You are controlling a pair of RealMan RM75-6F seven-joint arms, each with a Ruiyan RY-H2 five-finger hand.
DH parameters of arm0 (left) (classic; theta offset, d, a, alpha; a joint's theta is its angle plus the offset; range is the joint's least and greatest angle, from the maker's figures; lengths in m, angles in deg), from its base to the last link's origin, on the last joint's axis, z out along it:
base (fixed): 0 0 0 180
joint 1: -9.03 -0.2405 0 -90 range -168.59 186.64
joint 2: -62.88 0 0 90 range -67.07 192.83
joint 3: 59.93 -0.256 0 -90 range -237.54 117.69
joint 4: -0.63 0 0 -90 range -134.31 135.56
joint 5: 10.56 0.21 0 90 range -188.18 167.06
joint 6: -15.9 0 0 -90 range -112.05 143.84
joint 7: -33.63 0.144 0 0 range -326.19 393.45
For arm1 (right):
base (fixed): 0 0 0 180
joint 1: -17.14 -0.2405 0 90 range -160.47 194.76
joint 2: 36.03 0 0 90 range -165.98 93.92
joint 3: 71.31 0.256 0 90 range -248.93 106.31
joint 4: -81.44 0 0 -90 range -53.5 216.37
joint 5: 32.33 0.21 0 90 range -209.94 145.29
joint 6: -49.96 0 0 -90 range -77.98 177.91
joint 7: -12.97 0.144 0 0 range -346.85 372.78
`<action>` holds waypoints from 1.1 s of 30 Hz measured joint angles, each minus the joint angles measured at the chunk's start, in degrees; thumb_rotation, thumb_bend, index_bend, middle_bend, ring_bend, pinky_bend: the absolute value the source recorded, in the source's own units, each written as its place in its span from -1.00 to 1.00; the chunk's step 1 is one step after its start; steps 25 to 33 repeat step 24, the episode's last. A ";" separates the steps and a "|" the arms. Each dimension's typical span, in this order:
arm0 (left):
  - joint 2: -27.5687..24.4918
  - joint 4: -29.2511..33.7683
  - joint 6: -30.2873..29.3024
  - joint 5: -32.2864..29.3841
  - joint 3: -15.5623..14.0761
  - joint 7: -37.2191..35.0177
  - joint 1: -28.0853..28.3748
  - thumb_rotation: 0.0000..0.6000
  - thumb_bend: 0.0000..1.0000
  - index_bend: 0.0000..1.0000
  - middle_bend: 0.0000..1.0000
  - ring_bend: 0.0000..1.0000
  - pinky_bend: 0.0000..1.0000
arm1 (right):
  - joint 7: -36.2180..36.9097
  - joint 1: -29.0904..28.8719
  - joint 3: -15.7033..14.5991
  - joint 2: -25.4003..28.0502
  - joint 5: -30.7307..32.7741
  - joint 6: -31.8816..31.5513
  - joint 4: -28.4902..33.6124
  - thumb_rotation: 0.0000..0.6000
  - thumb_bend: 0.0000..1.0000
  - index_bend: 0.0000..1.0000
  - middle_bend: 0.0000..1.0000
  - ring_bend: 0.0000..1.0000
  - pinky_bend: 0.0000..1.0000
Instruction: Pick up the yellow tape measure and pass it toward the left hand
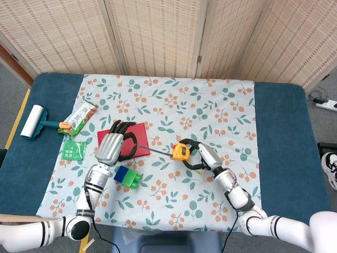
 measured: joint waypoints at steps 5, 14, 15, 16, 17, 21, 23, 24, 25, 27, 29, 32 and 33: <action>-3.34 -0.24 1.55 -1.65 1.08 -4.28 -1.19 1.00 0.06 0.24 -0.60 -0.70 -0.90 | 0.92 1.66 -1.60 2.91 -1.15 -0.83 0.23 1.00 0.01 -0.06 -0.12 -0.10 -0.65; -8.79 -3.81 5.83 -5.26 3.26 -13.91 -3.58 1.00 0.08 0.22 -0.60 -0.70 -0.90 | 2.79 5.17 -4.07 7.86 -3.08 -3.66 0.65 1.00 0.01 -0.06 -0.12 -0.10 -0.65; -9.24 -4.36 6.24 -5.53 3.38 -14.56 -3.76 1.00 0.08 0.22 -0.60 -0.70 -0.90 | 2.95 5.63 -4.33 8.43 -3.27 -4.05 0.69 1.00 0.01 -0.06 -0.12 -0.10 -0.65; -9.69 -4.89 6.64 -5.79 3.50 -15.16 -3.93 1.00 0.08 0.22 -0.60 -0.70 -0.90 | 3.06 5.99 -4.52 8.84 -3.40 -4.39 0.70 1.00 0.01 -0.06 -0.12 -0.10 -0.65; -10.26 -5.55 7.10 -6.07 3.62 -15.79 -4.12 1.00 0.08 0.22 -0.60 -0.70 -0.90 | 3.17 6.31 -4.70 9.21 -3.51 -4.68 0.71 1.00 0.01 -0.06 -0.12 -0.10 -0.65; -11.56 -7.15 8.45 -6.73 3.97 -17.66 -4.50 1.00 0.08 0.22 -0.60 -0.70 -0.90 | 3.70 7.85 -5.59 10.84 -3.84 -5.65 0.59 1.00 0.01 -0.06 -0.12 -0.10 -0.65; -12.11 -7.83 9.38 -6.97 4.14 -18.59 -4.54 1.00 0.09 0.22 -0.60 -0.71 -0.90 | 3.96 8.49 -6.00 11.43 -3.96 -6.02 0.50 1.00 0.01 -0.06 -0.12 -0.10 -0.65; -12.32 -8.29 9.74 -7.08 4.21 -18.93 -4.53 1.00 0.09 0.22 -0.60 -0.71 -0.90 | 4.10 8.92 -6.29 11.75 -4.07 -6.28 0.40 1.00 0.01 -0.06 -0.12 -0.10 -0.65; -12.32 -8.29 9.74 -7.08 4.21 -18.93 -4.53 1.00 0.09 0.22 -0.60 -0.71 -0.90 | 4.10 8.92 -6.29 11.75 -4.07 -6.28 0.40 1.00 0.01 -0.06 -0.12 -0.10 -0.65; -12.32 -8.29 9.74 -7.08 4.21 -18.93 -4.53 1.00 0.09 0.22 -0.60 -0.71 -0.90 | 4.10 8.92 -6.29 11.75 -4.07 -6.28 0.40 1.00 0.01 -0.06 -0.12 -0.10 -0.65; -12.32 -8.29 9.74 -7.08 4.21 -18.93 -4.53 1.00 0.09 0.22 -0.60 -0.71 -0.90 | 4.10 8.92 -6.29 11.75 -4.07 -6.28 0.40 1.00 0.01 -0.06 -0.12 -0.10 -0.65; -12.32 -8.29 9.74 -7.08 4.21 -18.93 -4.53 1.00 0.09 0.22 -0.60 -0.71 -0.90 | 4.10 8.92 -6.29 11.75 -4.07 -6.28 0.40 1.00 0.01 -0.06 -0.12 -0.10 -0.65; -12.32 -8.29 9.74 -7.08 4.21 -18.93 -4.53 1.00 0.09 0.22 -0.60 -0.71 -0.90 | 4.10 8.92 -6.29 11.75 -4.07 -6.28 0.40 1.00 0.01 -0.06 -0.12 -0.10 -0.65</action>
